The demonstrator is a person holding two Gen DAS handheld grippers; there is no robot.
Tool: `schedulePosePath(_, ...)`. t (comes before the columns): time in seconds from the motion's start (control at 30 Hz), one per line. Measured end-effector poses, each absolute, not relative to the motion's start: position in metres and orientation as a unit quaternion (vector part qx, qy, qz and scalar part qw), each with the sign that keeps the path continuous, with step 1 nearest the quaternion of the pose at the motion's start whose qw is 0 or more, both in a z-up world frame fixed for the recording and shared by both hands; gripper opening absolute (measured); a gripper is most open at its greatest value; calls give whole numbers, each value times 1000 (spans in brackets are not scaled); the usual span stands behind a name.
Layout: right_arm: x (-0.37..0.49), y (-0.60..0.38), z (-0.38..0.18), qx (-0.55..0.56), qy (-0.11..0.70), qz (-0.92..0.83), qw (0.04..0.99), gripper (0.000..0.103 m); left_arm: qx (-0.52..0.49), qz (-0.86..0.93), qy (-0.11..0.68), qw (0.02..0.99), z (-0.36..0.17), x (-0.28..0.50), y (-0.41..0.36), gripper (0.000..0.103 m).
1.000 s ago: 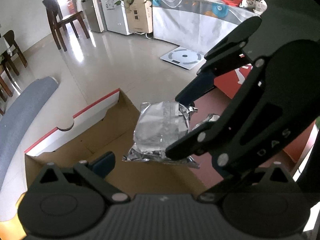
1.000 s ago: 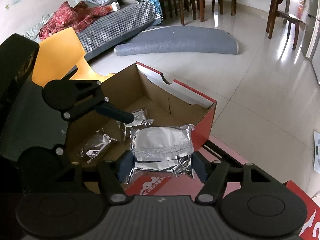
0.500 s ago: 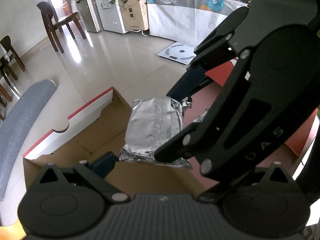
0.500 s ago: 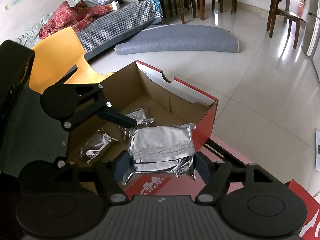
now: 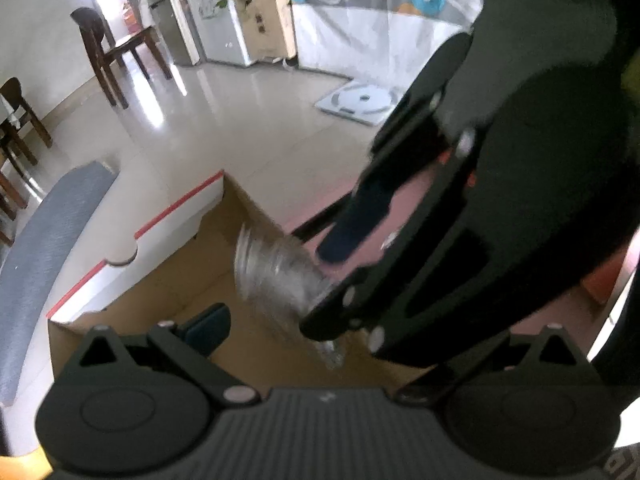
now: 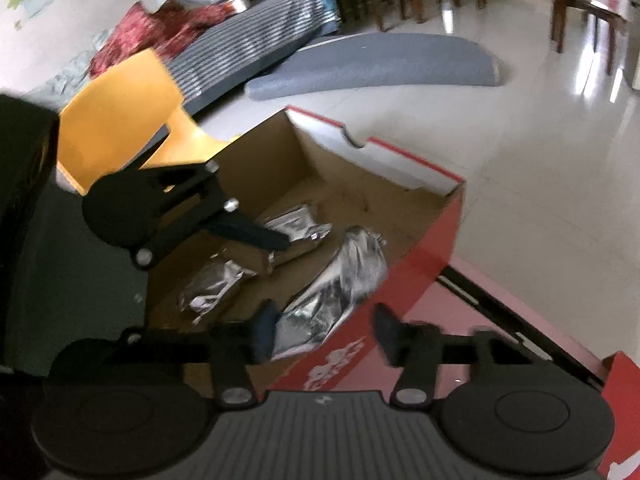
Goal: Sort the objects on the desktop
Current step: 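Carry the packet onto the red lid and open the right gripper, then return the right gripper into the box and grasp a third packet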
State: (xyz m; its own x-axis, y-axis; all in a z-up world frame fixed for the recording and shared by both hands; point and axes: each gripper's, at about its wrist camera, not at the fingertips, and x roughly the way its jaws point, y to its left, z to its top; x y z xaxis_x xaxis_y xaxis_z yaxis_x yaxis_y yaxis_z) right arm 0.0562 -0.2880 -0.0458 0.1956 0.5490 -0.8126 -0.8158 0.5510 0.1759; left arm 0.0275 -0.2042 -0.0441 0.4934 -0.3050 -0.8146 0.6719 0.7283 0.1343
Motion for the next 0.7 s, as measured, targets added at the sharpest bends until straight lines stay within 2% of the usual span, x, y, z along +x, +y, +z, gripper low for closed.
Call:
schedulePosePath(0.3,55,-290,-42,-157,443,442,764,34,223,-267,414,841,-38,33,-188,103)
schedulePosePath(0.43,51,-284,-36,-160,430,449,766,40,198,-236,439,844,-37,40,-168,103)
schedulePosePath(0.7,38,-259,-37,-185,424,472,750,41,193,-231,469,831,-42,27,-139,103)
